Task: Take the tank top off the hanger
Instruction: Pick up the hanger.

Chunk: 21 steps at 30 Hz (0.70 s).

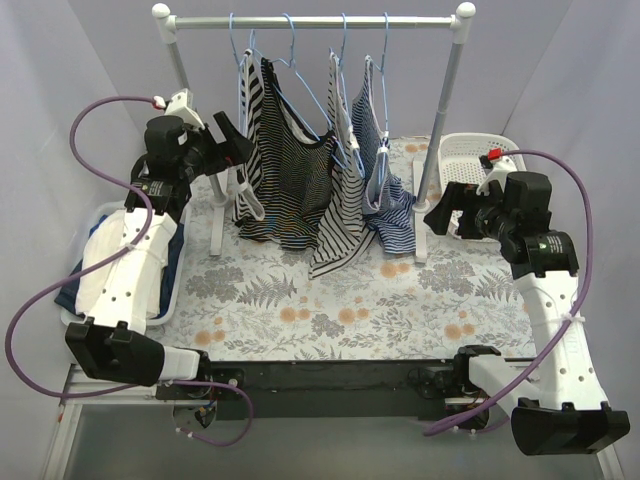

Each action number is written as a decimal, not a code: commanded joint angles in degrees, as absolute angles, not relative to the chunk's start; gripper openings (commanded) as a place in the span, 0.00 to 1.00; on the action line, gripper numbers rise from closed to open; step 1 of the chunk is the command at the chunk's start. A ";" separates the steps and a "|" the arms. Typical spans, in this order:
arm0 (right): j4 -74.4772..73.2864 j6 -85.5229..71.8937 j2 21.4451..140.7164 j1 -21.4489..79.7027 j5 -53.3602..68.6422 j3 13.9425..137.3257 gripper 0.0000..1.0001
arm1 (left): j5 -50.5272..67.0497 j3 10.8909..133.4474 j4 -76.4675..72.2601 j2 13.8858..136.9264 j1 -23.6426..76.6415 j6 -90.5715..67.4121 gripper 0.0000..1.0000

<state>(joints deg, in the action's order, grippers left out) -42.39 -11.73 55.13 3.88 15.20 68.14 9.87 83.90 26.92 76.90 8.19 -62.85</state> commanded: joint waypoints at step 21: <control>-41.49 -11.07 54.58 4.22 15.38 64.34 0.96 | 0.88 84.20 15.56 78.66 14.85 -58.45 0.09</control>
<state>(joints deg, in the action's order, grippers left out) -42.35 -11.66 55.55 3.88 15.16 64.79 2.28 82.91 16.71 79.79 14.55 -59.75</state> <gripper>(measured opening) 0.959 0.151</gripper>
